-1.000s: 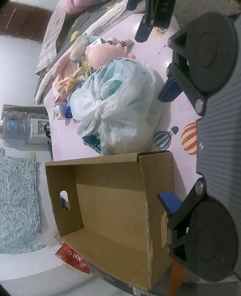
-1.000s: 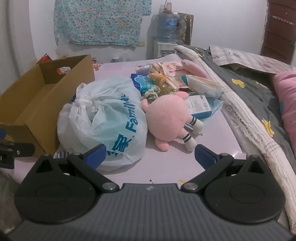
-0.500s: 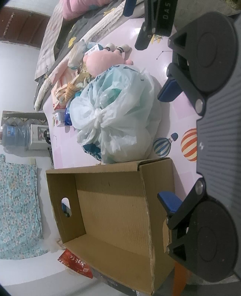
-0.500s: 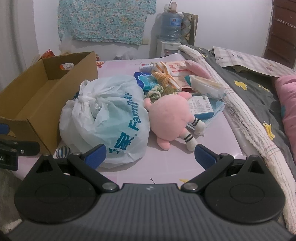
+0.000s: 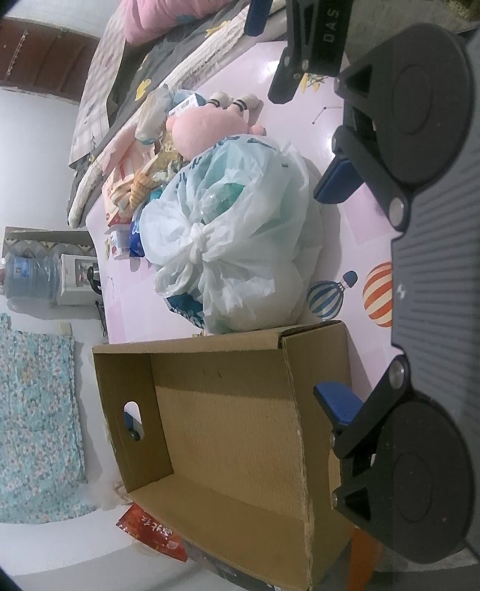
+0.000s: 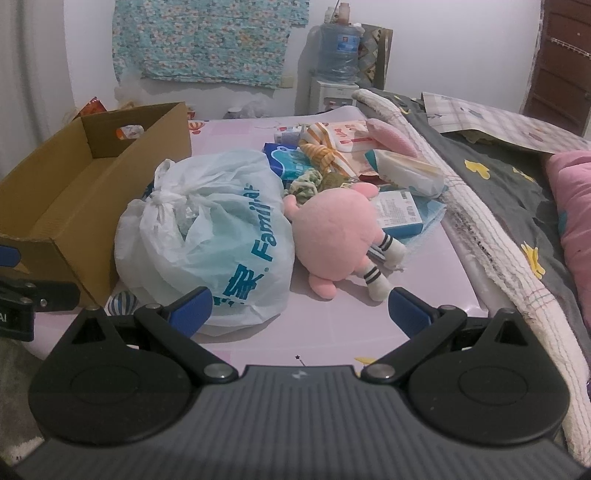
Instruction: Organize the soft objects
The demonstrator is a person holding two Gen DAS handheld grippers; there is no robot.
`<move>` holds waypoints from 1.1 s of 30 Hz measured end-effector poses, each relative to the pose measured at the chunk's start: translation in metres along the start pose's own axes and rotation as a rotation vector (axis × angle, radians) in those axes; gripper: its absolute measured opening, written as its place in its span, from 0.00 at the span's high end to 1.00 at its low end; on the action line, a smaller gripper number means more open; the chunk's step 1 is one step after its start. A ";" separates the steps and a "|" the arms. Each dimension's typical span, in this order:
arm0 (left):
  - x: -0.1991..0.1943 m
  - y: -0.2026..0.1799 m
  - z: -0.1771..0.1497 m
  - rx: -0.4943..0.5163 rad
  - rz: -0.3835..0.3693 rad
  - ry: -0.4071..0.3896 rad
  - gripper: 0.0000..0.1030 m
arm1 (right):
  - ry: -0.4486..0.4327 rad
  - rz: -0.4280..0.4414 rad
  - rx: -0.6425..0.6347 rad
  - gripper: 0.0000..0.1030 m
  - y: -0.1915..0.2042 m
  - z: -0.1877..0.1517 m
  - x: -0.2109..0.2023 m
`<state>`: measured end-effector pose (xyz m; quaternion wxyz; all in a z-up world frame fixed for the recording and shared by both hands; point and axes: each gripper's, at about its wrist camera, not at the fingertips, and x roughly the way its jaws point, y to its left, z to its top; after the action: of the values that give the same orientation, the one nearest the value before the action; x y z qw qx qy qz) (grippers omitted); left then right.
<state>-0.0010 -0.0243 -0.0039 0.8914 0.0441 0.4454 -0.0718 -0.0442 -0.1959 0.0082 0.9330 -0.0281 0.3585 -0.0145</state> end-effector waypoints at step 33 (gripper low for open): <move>0.004 -0.003 -0.001 0.004 -0.001 0.009 0.00 | 0.016 0.001 0.007 0.01 -0.002 -0.004 0.006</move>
<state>0.0004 -0.0276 -0.0078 0.8893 0.0462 0.4491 -0.0729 -0.0423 -0.1985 0.0013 0.9301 -0.0247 0.3661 -0.0157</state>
